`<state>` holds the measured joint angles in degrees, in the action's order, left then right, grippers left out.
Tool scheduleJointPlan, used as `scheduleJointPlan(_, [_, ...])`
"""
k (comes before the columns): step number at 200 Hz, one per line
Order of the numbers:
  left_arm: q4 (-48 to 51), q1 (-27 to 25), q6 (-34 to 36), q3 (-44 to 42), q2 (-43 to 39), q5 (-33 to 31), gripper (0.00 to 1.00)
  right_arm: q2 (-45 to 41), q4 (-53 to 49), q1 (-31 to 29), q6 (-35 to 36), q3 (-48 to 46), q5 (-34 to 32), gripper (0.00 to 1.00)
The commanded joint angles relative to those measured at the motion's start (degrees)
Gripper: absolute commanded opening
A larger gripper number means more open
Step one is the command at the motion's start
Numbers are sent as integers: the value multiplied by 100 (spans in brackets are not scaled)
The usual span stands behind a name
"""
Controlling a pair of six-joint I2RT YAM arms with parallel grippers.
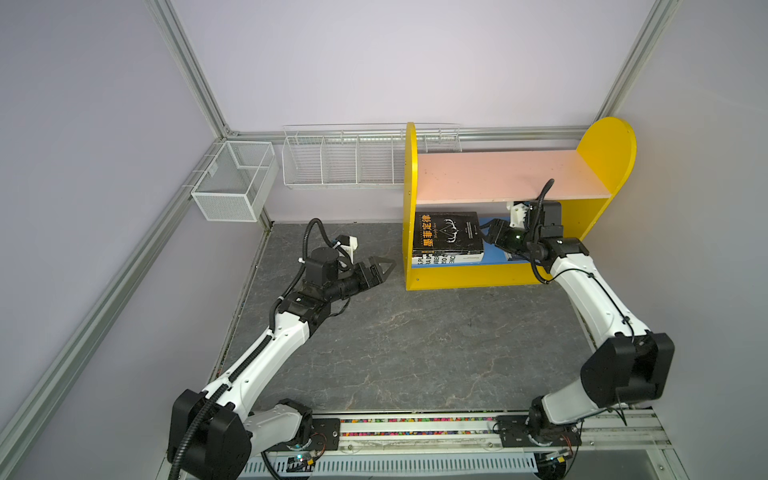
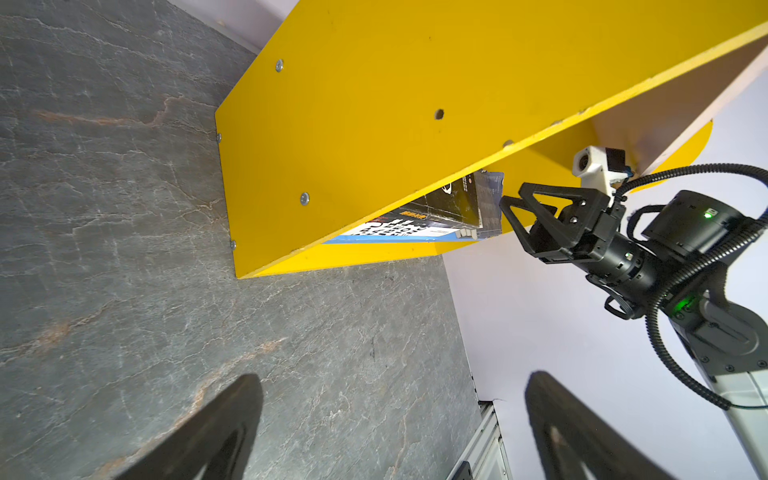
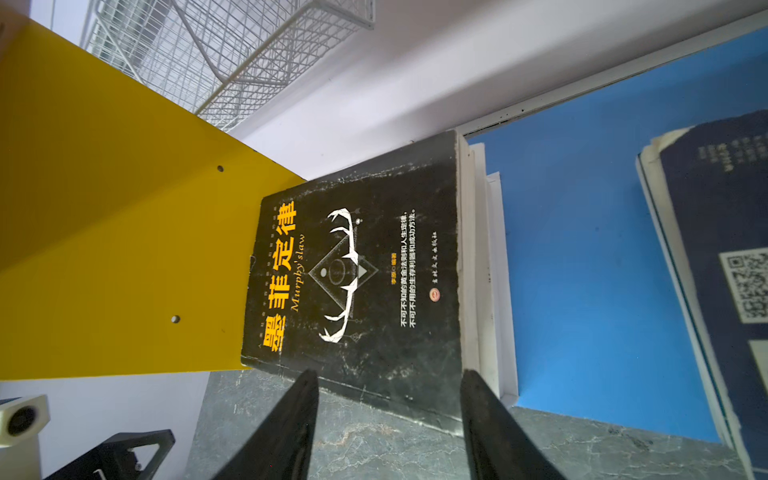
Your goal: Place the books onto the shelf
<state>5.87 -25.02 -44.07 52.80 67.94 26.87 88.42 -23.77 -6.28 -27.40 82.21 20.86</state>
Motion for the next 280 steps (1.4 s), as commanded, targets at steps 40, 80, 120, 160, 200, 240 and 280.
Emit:
scheduleJointPlan(40, [-57, 44, 3, -96, -116, -44, 99, 397, 8, -84, 274, 398, -82, 55])
scheduleJointPlan(80, [-68, 44, 4, -110, -84, -67, 99, 679, -31, -123, 270, 466, -312, 56])
scheduleJointPlan(120, [-85, 49, 9, -95, -48, -68, 99, 890, 132, -137, 277, 472, -304, 55])
scheduleJointPlan(160, [-95, 48, 29, -68, 48, -68, 99, 1118, 346, -189, 450, 510, 21, 49])
scheduleJointPlan(200, [-152, 55, -7, -75, 138, -82, 99, 1295, 378, -243, 606, 564, 155, 38])
scheduleJointPlan(240, [-191, 56, -31, -57, 191, -60, 99, 1244, 558, -294, 684, 436, 125, 36])
scheduleJointPlan(280, [-200, 54, -57, -63, 163, -33, 99, 1073, 569, -303, 686, 411, -152, 44])
